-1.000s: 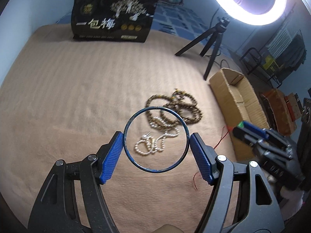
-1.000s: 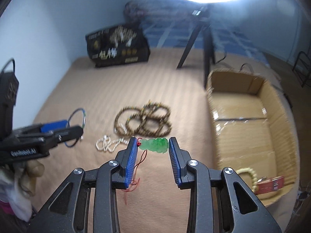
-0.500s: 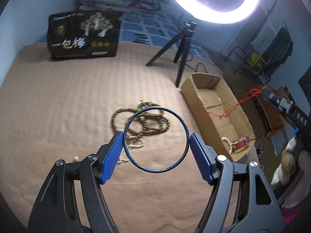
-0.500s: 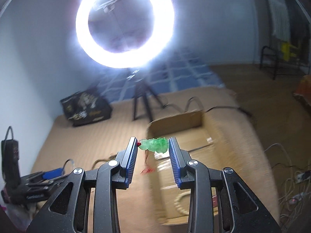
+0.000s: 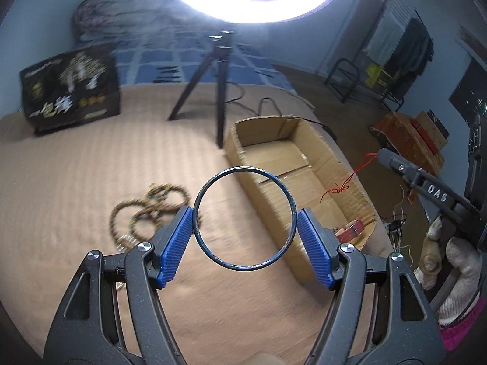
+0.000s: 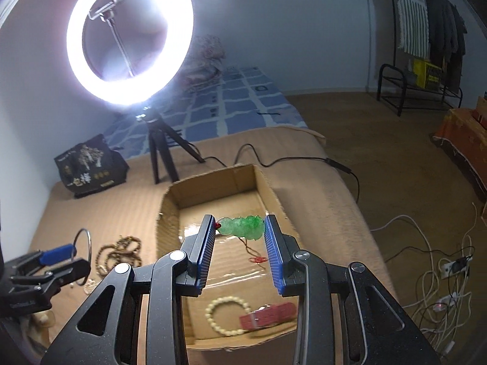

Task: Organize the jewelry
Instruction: 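Carry the bangle and jade pendant into the box and open both tools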

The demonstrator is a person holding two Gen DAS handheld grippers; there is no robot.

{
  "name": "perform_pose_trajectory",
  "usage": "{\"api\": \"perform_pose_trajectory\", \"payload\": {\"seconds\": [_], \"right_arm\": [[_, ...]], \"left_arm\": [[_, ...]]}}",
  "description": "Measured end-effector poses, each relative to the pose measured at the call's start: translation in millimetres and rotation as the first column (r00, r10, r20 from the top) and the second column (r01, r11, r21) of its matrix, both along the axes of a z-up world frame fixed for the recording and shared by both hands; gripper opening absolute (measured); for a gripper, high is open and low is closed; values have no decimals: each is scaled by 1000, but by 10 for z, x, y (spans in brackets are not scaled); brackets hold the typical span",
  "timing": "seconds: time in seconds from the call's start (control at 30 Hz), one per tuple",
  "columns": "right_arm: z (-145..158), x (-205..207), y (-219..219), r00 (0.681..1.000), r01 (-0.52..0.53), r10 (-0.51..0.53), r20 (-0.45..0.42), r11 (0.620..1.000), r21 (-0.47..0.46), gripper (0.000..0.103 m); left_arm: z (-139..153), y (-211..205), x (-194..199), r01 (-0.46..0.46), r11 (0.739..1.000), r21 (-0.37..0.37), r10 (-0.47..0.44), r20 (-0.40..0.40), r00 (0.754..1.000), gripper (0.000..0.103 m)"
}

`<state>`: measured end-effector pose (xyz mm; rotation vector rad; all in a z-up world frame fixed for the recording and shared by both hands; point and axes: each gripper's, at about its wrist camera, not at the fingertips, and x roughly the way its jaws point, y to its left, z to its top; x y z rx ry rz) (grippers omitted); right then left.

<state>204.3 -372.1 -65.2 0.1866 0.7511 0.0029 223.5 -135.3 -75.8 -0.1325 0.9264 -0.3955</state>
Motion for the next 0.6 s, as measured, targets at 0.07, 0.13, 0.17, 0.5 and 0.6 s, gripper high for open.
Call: {"api": "perform_pose_trajectory", "payload": {"seconds": [0.07,0.13,0.17,0.5,0.6], "right_arm": [[-36,14,-50,1000,6,-6,-11,1000,-1,31],[-77,37,-93,1000,10,-10,-22,1000,8,31],[-93,43,-118,1000,13,-13,-26,1000,13,31],[-295,135,-215,997,3,-2,-79,1000,9,31],[-340,153,-232,996,2,-1,-91,1000,14,31]], "left_arm": [[1,-128,61,17,1000,-1,-17,5,1000,72],[-16,-262,141,32,1000,-1,-32,0,1000,72],[-27,-330,183,38,999,1,-38,-1,999,72],[-272,-751,579,58,998,12,-58,-43,997,72],[-356,-813,662,55,998,27,-54,-52,997,72]]}}
